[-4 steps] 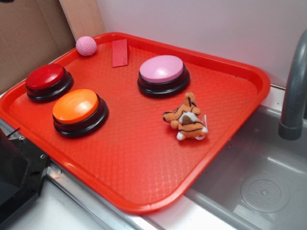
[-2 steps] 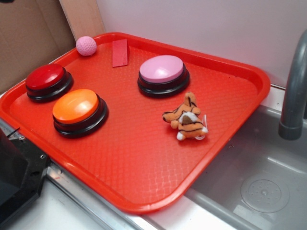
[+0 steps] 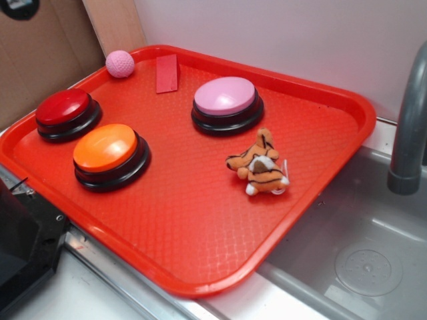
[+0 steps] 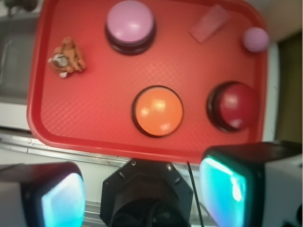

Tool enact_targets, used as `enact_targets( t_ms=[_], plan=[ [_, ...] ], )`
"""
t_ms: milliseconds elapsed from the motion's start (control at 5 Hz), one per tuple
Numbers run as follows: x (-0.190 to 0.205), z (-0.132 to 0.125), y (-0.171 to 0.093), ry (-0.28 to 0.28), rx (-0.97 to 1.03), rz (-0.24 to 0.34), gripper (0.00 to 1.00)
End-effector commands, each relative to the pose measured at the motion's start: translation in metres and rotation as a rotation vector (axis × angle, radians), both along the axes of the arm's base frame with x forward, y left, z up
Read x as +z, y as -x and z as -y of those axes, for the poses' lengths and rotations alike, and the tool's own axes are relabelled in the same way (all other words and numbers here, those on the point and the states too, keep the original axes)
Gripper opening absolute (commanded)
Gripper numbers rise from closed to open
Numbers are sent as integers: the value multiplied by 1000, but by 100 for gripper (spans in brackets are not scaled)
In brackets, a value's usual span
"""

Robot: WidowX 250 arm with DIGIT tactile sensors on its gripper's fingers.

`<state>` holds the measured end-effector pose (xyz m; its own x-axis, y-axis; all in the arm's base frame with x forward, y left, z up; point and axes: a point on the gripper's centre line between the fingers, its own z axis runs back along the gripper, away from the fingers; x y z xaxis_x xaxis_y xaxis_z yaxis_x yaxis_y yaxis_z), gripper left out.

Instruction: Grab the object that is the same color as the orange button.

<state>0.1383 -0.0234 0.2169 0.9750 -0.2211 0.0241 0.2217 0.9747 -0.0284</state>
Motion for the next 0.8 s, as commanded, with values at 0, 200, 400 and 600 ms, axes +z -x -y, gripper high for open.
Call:
enact_targets(
  t_ms=[0, 200, 400, 600],
  plan=[
    [-28, 41, -44, -47, -431, 112, 100],
    [-59, 64, -72, -88, -646, 197, 100],
    [-85, 90, -90, -98, -818, 273, 100],
    [-109, 108, -100, -58, -951, 308, 100]
  ],
)
